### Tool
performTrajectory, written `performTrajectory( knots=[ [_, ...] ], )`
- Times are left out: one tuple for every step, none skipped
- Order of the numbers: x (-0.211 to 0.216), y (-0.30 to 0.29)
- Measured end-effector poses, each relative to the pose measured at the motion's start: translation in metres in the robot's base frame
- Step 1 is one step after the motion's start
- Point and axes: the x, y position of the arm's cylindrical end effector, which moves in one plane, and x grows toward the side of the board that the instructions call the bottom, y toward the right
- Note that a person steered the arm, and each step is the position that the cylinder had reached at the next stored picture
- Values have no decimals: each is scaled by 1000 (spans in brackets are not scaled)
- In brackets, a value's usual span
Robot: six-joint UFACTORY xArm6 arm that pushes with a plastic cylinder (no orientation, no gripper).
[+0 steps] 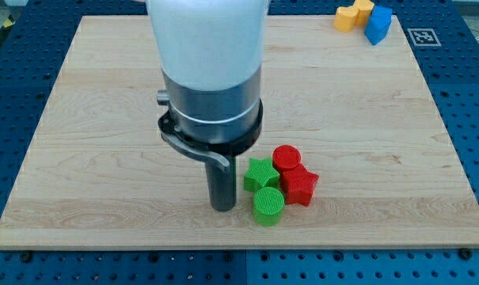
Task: Push green circle closer to green star
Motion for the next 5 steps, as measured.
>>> performTrajectory(
  knots=[
    [2,23],
    [15,23],
    [39,21],
    [40,56],
    [40,93]
  ],
)
